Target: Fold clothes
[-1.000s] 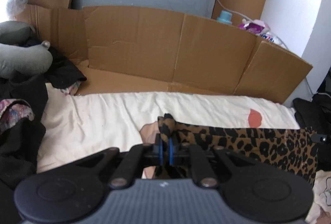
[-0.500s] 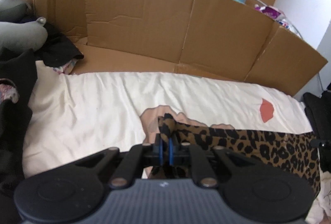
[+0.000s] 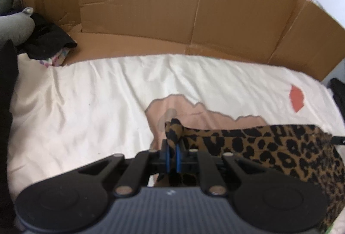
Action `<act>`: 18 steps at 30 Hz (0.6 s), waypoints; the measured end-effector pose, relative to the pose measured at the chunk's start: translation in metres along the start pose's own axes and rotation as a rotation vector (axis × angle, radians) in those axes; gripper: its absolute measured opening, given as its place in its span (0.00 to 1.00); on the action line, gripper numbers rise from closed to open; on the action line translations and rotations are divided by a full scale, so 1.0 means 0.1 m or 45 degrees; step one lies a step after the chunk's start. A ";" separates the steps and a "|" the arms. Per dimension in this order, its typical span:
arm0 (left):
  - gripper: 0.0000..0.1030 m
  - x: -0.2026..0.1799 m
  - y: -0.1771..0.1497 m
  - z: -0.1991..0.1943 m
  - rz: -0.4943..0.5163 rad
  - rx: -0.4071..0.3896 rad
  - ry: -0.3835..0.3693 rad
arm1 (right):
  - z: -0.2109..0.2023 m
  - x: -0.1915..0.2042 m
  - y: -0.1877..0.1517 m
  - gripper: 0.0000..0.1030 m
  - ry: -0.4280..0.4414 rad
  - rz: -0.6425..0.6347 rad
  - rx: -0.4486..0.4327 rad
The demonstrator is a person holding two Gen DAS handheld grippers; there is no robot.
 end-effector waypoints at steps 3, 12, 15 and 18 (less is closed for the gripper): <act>0.06 0.04 -0.03 0.11 -0.018 0.022 -0.005 | 0.08 -0.19 -0.01 0.00 -0.014 0.087 0.021; 0.33 0.13 0.00 -0.01 -0.087 -0.018 0.038 | -0.18 -0.22 -0.03 0.00 -0.004 0.132 -0.083; 0.34 0.05 0.00 -0.16 -0.066 -0.059 0.048 | -0.27 -0.16 0.01 0.01 0.047 0.143 -0.127; 0.39 -0.08 -0.01 -0.29 -0.045 -0.090 0.003 | -0.34 -0.04 0.05 0.01 0.096 0.122 -0.154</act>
Point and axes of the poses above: each gripper's, at about its wrist camera, not at the fingertips, and z roughly the way its jaws point, x to its left, y to its top, the point moved 3 cm from there along z, roughly the way its jaws point, and after that the axes turned 7 degrees about x, right-handed, at the moved point
